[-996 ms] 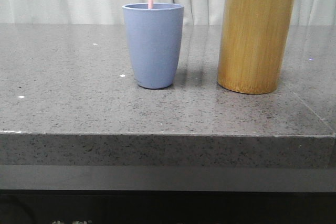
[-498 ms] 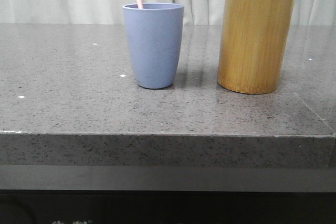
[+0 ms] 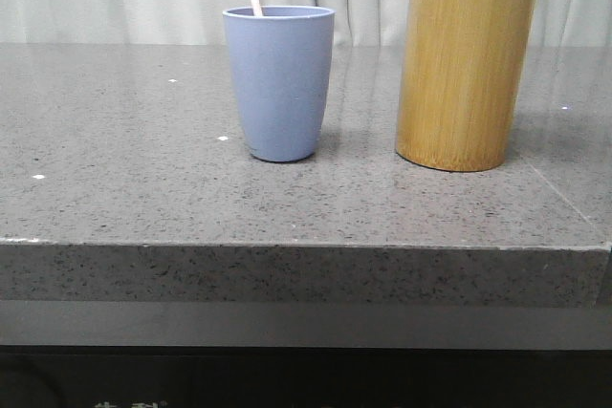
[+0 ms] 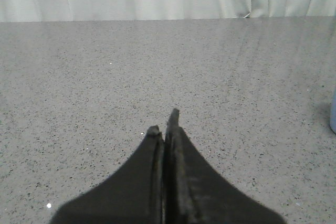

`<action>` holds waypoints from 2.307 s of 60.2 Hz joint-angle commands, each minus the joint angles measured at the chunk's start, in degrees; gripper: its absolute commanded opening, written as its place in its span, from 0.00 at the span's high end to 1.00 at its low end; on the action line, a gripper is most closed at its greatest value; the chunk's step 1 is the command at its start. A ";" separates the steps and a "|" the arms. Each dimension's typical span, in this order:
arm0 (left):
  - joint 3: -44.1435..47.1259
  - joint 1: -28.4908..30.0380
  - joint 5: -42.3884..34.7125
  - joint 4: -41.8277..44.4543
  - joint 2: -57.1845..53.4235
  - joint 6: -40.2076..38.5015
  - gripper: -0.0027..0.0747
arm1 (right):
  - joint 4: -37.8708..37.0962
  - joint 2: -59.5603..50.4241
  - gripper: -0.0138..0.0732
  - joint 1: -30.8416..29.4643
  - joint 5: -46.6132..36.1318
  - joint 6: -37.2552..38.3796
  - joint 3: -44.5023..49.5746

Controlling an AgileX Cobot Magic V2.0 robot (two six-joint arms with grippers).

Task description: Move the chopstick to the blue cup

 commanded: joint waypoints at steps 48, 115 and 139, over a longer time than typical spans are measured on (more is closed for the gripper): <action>-1.52 0.08 -4.90 -0.43 0.38 -0.53 0.99 | -1.14 -43.94 0.93 -11.76 -19.44 -0.58 47.24; -1.52 0.08 -4.90 -0.43 0.38 -0.53 0.99 | 0.94 -64.81 0.93 -11.76 -25.46 -0.58 63.46; 7.26 2.48 -5.65 0.12 -10.22 -0.53 0.99 | 0.94 -64.81 0.93 -11.76 -25.46 -0.58 63.46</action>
